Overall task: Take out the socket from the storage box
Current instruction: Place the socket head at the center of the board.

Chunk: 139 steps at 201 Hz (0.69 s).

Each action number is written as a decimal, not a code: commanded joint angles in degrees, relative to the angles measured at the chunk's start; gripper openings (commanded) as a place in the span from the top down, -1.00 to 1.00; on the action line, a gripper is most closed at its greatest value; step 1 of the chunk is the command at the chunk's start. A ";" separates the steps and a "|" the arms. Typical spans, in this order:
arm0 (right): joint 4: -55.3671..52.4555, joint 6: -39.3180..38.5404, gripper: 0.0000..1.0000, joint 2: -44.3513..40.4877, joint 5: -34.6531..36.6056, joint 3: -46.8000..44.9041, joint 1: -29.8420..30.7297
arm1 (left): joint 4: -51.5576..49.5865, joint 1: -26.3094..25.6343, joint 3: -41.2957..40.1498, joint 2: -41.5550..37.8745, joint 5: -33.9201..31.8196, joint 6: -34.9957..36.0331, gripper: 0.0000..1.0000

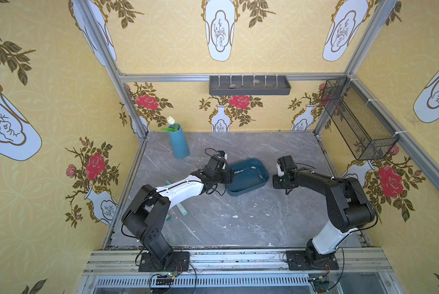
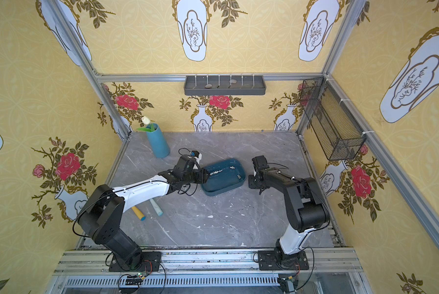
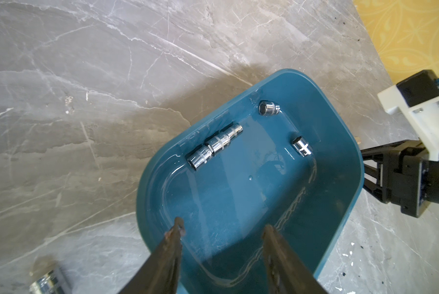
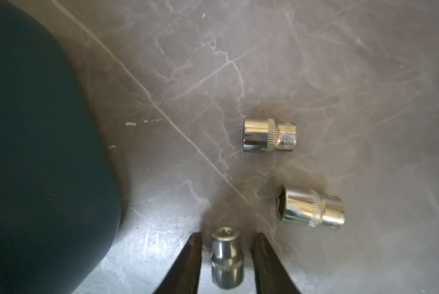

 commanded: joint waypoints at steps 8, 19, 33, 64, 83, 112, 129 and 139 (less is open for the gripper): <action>-1.11 0.98 0.06 -2.01 1.58 1.08 0.03 | -1.70 -0.47 0.62 -0.41 0.22 0.42 -0.15; -1.72 1.31 0.03 -2.95 1.55 1.76 0.03 | -2.93 -0.96 1.66 -0.16 -0.20 0.14 -0.16; -2.45 1.67 0.01 -4.42 0.65 2.99 0.04 | -4.23 -1.83 3.06 0.58 -0.18 -0.53 -0.17; -3.70 2.30 -0.05 -6.40 -2.80 7.33 0.04 | -8.16 -3.87 6.40 2.66 -2.10 -3.48 -0.22; -3.95 2.44 -0.06 -5.83 -6.27 10.52 0.31 | -10.28 -4.66 8.84 4.80 -2.25 -6.24 -0.23; -2.95 2.30 -0.10 -3.63 -11.18 14.49 1.20 | -13.66 -6.33 12.87 8.43 -4.08 -8.41 -0.25; -1.95 2.18 -0.12 -1.45 -12.77 16.09 1.67 | -15.54 -6.59 14.84 10.90 -4.84 -11.33 -0.28; -1.79 2.28 -0.13 0.15 -13.39 17.21 1.98 | -16.71 -6.65 15.96 11.98 -5.63 -12.17 -0.32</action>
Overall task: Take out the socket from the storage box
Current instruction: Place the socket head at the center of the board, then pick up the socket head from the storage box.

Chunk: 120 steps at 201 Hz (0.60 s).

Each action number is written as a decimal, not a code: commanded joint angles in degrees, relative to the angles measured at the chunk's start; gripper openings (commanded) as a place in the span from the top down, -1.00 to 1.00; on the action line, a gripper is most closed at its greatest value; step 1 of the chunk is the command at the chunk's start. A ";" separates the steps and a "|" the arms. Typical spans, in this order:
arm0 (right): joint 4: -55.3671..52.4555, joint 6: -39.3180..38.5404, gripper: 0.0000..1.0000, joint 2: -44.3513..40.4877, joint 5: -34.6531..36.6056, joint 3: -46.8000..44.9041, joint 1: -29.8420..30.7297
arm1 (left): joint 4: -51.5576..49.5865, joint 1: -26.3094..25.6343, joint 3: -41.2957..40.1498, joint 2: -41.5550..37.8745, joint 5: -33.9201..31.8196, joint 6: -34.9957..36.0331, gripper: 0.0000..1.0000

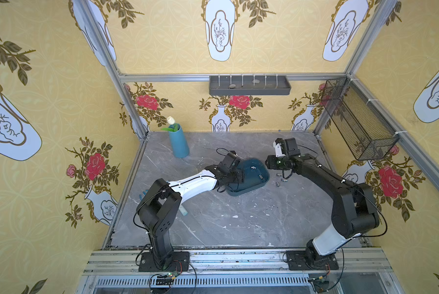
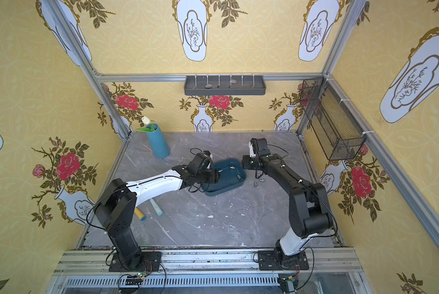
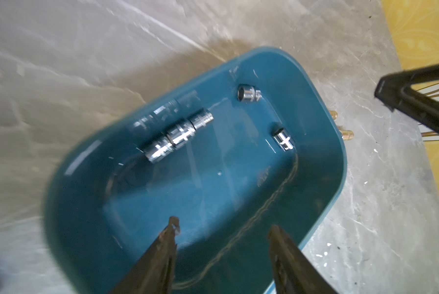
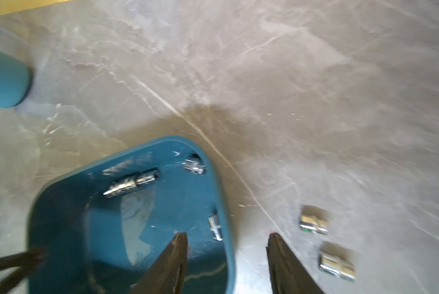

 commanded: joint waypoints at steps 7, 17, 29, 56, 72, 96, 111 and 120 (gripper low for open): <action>0.52 0.36 -0.14 3.92 -4.23 2.78 0.70 | -4.92 -0.03 2.60 3.24 -2.97 -4.52 -0.36; 0.31 0.45 -0.13 5.60 -4.56 3.87 1.20 | -5.30 -0.03 3.48 4.18 -3.32 -4.93 -0.44; 0.26 0.45 -0.13 7.29 -4.40 4.95 1.96 | -6.46 -0.01 5.10 5.41 -4.06 -5.59 -0.53; 0.63 0.93 -0.13 10.24 -4.41 6.49 3.14 | -9.32 0.05 8.76 8.79 -5.90 -6.86 -0.54; 0.67 1.23 -0.14 11.54 -4.45 7.25 3.56 | -10.27 0.06 10.37 10.29 -6.81 -7.56 -0.52; 0.70 1.74 -0.13 12.51 -4.43 7.54 4.09 | -10.31 0.06 11.56 11.80 -7.80 -8.02 -0.50; 0.86 2.16 -0.13 12.63 -4.51 7.32 4.46 | -10.37 0.06 12.10 12.49 -8.86 -8.16 -0.51; 1.08 2.39 -0.13 12.64 -4.47 7.02 4.62 | -10.12 0.06 12.19 12.82 -9.78 -8.18 -0.52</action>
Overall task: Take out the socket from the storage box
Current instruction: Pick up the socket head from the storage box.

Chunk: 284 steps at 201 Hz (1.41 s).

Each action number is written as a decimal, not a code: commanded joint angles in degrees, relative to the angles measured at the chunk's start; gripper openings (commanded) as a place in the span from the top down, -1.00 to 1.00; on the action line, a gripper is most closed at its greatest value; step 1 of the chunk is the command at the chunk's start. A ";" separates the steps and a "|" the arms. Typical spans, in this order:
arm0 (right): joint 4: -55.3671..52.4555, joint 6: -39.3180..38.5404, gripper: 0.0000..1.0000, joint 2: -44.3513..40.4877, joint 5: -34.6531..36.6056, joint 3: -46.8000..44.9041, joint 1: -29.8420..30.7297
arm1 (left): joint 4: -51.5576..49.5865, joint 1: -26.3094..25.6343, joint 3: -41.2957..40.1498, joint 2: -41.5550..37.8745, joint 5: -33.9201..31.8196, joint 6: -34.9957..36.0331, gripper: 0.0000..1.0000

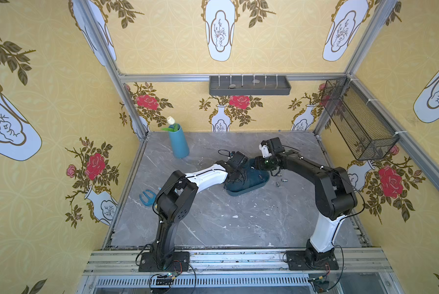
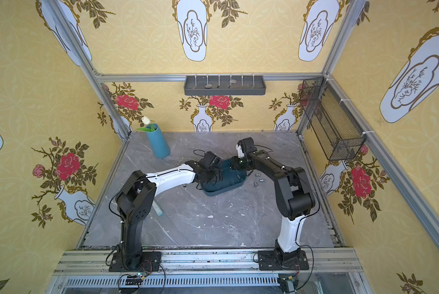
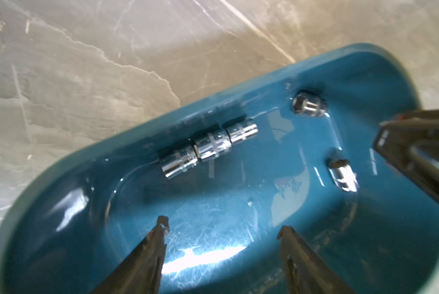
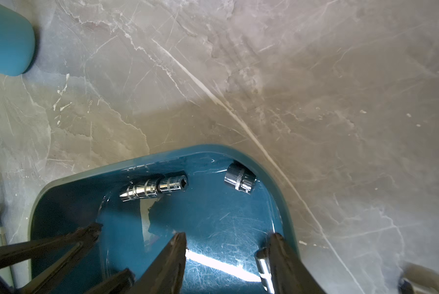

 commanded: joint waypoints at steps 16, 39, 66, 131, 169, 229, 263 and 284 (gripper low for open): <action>0.97 1.66 -0.13 0.23 -0.19 -0.43 0.71 | -0.56 0.15 0.75 1.67 -4.10 -0.78 -0.53; 1.09 2.75 -0.07 -0.25 -0.17 -1.30 1.31 | -0.13 0.30 0.93 2.45 -5.44 -0.71 -0.50; 1.16 4.26 0.01 -0.95 -0.21 -2.83 1.88 | -0.23 0.65 1.51 3.52 -6.94 -0.58 -0.34; 1.58 5.99 0.20 -4.32 -0.25 -6.26 3.69 | 0.93 1.00 2.24 5.62 -10.20 0.45 -0.10; 1.61 6.98 0.30 -6.41 -0.45 -7.93 4.64 | 1.95 1.00 2.31 6.07 -11.24 0.86 -0.05; 1.40 7.90 0.34 -8.29 -0.11 -9.68 5.79 | 4.00 1.43 1.65 6.68 -11.75 1.44 0.04; -2.05 5.77 0.19 -10.00 2.58 -7.13 4.53 | 6.39 2.35 -0.43 5.93 -10.41 4.08 0.06; -3.04 4.48 0.04 -10.75 2.81 -5.85 2.68 | 8.93 2.91 -3.12 4.57 -8.69 6.68 0.06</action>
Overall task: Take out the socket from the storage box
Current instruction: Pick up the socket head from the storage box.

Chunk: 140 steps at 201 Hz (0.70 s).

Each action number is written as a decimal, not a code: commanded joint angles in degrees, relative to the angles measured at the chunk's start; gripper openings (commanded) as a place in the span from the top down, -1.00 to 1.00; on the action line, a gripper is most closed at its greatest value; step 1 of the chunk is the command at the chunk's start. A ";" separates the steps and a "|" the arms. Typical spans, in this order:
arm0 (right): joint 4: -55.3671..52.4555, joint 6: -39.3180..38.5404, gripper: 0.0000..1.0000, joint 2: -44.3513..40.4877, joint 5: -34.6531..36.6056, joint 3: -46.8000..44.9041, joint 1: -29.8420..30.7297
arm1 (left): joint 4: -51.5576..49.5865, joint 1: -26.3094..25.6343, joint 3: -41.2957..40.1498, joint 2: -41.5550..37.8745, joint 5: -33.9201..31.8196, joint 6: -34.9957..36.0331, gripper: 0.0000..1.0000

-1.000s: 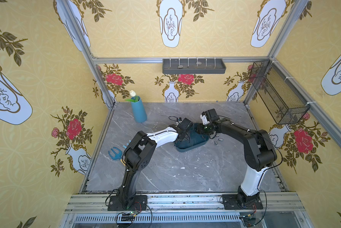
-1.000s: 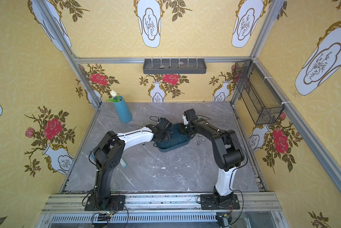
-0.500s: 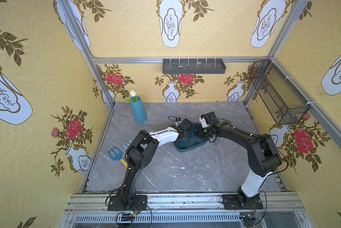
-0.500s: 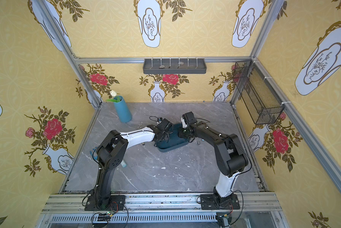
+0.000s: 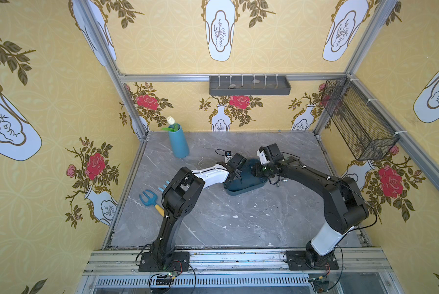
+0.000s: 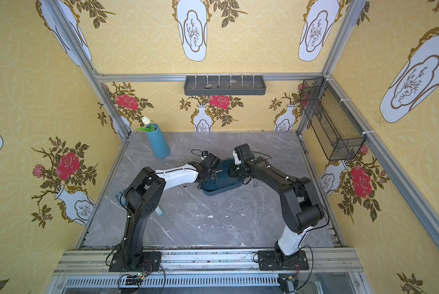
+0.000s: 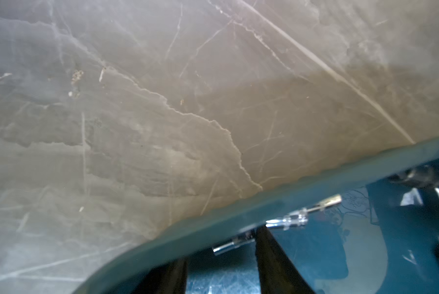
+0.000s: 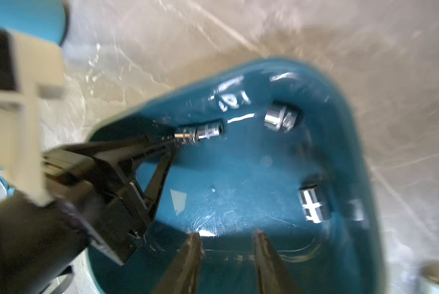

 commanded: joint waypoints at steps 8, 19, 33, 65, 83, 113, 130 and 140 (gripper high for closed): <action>-1.85 -2.67 -0.03 -0.87 1.51 1.76 -2.39 | 4.64 0.88 -3.72 -1.68 2.76 6.03 0.06; -2.20 -2.93 -0.06 -0.30 1.22 2.42 -3.40 | 6.27 1.27 -5.53 -2.62 3.58 7.47 0.06; -2.28 -3.39 -0.08 0.76 0.71 3.08 -4.04 | 7.67 2.09 -6.87 -3.33 5.56 8.50 0.06; -1.38 -3.29 -0.09 3.24 -1.21 3.87 -4.12 | 10.66 2.77 -7.71 -3.80 8.42 10.17 0.05; -1.01 -3.05 -0.09 4.77 -1.88 4.28 -4.04 | 10.69 2.82 -6.69 -3.63 7.76 10.18 0.03; -0.61 -2.79 -0.08 6.77 -2.50 4.76 -3.66 | 9.15 2.82 -4.66 -2.41 5.34 9.83 0.02; -0.37 -2.63 -0.06 7.77 -2.62 4.70 -3.46 | 7.76 2.82 -3.78 -1.69 3.91 8.73 0.02; -0.29 -2.39 -0.05 8.31 -2.69 4.72 -3.42 | 7.35 2.82 -3.49 -1.43 3.46 8.35 0.02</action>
